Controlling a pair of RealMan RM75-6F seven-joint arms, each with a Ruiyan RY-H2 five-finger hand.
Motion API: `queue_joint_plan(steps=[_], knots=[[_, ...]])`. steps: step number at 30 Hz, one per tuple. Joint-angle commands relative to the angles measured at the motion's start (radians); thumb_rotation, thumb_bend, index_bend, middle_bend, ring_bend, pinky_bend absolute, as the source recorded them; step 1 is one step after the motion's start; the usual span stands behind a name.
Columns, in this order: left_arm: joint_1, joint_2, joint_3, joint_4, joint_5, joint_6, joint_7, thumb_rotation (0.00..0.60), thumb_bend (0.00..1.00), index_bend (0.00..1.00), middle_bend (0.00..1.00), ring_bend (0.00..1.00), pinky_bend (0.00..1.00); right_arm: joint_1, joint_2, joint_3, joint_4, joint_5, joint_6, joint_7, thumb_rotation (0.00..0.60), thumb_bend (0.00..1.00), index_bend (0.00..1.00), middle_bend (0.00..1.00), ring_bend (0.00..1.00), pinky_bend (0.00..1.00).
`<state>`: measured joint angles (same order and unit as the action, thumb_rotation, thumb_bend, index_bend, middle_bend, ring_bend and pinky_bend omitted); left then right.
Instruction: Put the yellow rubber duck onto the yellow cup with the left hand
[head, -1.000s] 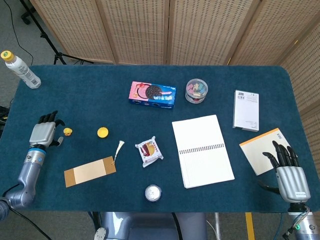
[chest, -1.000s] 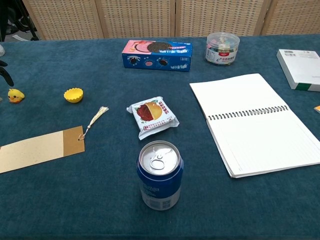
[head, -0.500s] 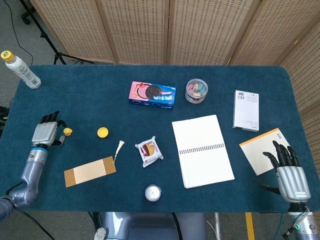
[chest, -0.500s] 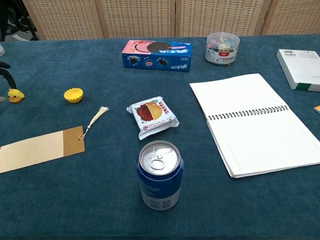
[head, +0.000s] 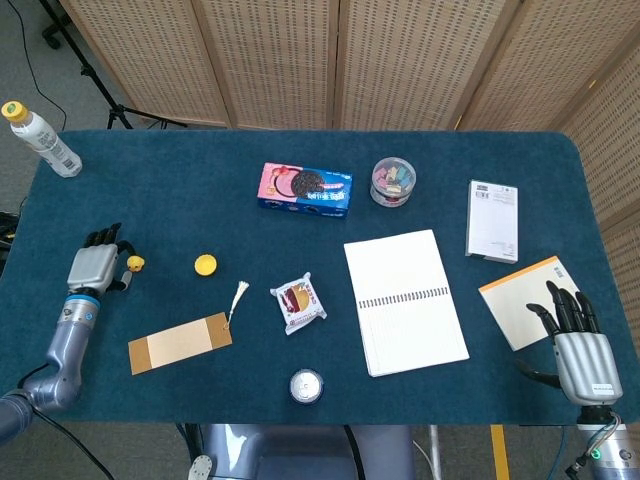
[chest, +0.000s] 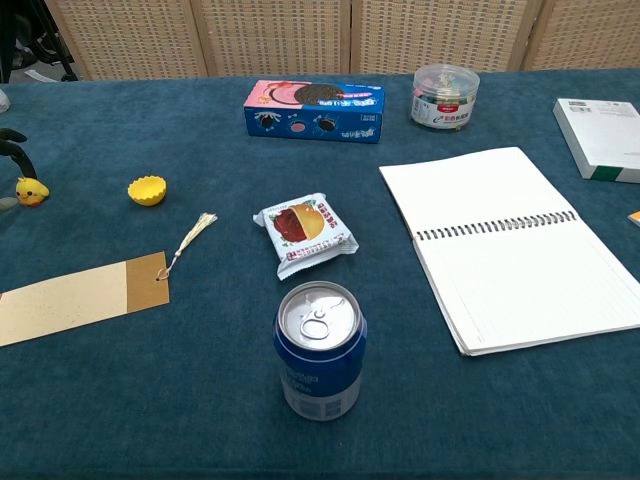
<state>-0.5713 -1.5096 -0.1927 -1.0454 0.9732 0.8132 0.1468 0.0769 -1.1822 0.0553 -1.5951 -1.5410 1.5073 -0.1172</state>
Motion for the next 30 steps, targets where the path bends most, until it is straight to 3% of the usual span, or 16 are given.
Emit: queue_joint_plan(steps=[1, 30], knots=[[0.0, -0.005, 0.0, 0.005, 0.002, 0.003, -0.002, 0.6, 0.44, 0.4, 0.0, 0.0, 0.0, 0.0, 0.0, 0.0, 0.0, 0.0, 0.0, 0.0, 0.6, 0.0, 0.21, 0.0, 0.0, 0.0], [0.007, -0.011, -0.011, -0.005, 0.029, 0.038, -0.027, 0.6, 0.46, 0.46, 0.0, 0.0, 0.0, 0.0, 0.001, -0.001, 0.0, -0.001, -0.001, 0.001, 0.6, 0.0, 0.21, 0.0, 0.0, 0.0]])
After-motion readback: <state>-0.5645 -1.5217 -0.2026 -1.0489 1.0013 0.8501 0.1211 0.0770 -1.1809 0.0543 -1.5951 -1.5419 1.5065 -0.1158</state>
